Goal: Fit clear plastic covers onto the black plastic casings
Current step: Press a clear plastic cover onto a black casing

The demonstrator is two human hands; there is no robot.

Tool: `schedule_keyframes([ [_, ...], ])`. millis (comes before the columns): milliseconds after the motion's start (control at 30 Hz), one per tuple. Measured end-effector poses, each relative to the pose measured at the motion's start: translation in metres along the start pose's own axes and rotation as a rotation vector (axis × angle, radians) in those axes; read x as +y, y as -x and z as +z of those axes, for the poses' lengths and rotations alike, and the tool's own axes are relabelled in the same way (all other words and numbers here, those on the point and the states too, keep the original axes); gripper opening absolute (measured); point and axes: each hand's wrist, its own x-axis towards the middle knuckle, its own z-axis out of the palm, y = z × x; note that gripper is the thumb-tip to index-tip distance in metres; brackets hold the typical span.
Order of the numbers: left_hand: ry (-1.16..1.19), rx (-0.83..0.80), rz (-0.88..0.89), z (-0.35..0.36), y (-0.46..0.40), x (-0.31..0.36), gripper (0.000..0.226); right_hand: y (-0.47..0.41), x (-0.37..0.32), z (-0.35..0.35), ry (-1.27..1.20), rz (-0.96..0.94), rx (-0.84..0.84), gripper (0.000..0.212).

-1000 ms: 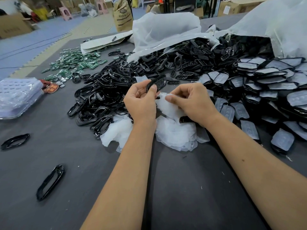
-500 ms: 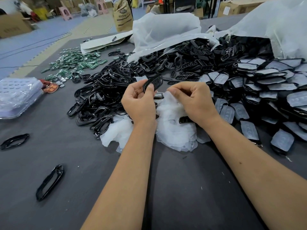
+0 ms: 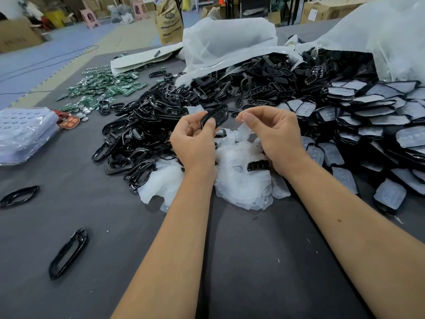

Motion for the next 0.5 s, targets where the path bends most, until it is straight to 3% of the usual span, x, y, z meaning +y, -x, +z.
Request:
schedule_keyframes([
  [200, -0.036, -0.081, -0.031, 0.0006, 0.0021, 0.0027, 0.019, -0.0012, -0.0004, -0.0017, -0.257, 0.149, 0.005, 0.015],
  [500, -0.051, -0.100, -0.032, 0.0007, 0.0018, 0.0035, 0.022, 0.0011, -0.0018, -0.0002, -0.253, 0.169, 0.059, 0.020],
])
